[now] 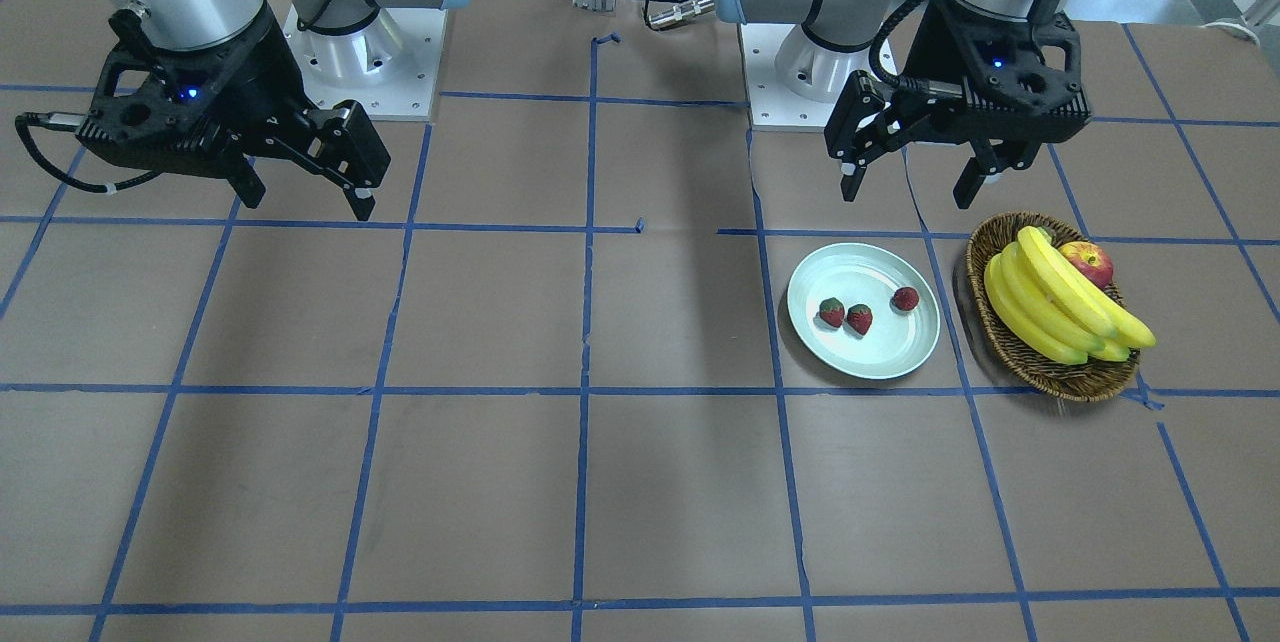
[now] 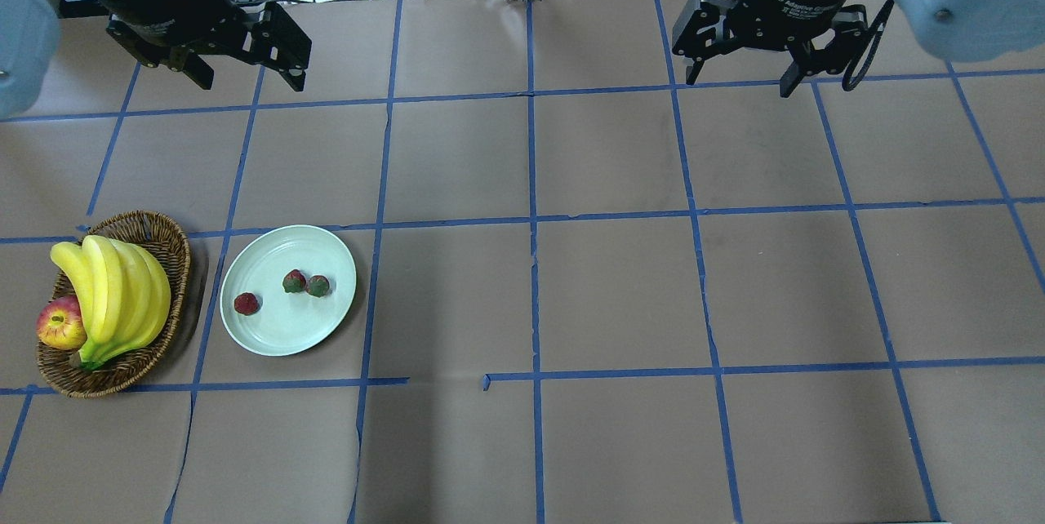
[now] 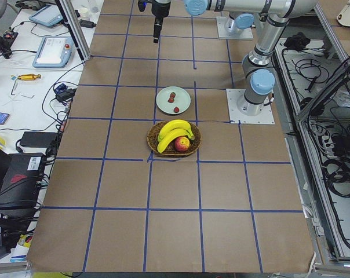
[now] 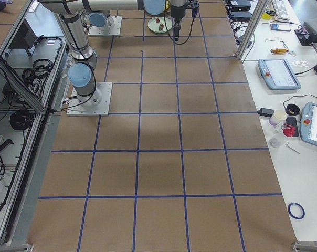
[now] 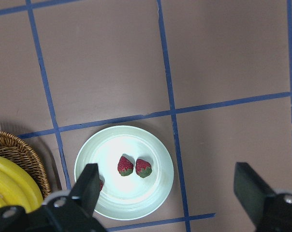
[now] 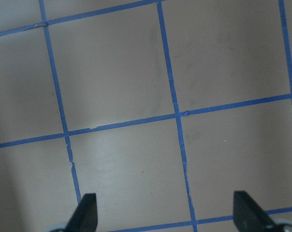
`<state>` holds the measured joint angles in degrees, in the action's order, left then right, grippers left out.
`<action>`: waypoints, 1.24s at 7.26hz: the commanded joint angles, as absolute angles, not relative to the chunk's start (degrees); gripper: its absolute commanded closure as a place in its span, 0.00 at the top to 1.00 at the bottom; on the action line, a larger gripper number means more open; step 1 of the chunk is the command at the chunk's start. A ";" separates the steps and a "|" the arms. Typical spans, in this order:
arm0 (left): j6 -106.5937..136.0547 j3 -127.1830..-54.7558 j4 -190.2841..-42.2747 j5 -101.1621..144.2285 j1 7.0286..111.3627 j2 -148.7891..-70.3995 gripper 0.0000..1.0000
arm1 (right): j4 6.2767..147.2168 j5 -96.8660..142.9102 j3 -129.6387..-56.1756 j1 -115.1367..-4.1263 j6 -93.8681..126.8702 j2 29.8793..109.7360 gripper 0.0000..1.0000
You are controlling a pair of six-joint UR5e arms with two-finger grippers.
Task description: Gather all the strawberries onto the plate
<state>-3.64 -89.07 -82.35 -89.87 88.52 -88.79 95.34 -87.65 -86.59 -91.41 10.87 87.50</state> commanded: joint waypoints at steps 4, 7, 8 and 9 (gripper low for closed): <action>-0.79 -89.82 -82.18 -89.74 88.51 -88.95 1.00 | 99.14 -89.21 -86.48 -91.67 7.91 87.54 1.00; -0.88 -91.05 -83.05 -89.65 88.51 -88.42 1.00 | 98.97 -88.95 -86.57 -91.93 8.35 87.71 1.00; 0.08 -90.62 -84.01 -89.56 88.59 -88.85 1.00 | 98.96 -89.12 -86.66 -91.85 8.00 87.54 1.00; -0.09 -89.83 -84.98 -89.65 88.51 -89.73 1.00 | 98.96 -88.95 -86.66 -91.93 7.91 87.63 1.00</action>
<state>-0.27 -90.51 -83.87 -89.60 88.53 -88.92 98.98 -89.03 -86.62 -91.88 8.11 87.61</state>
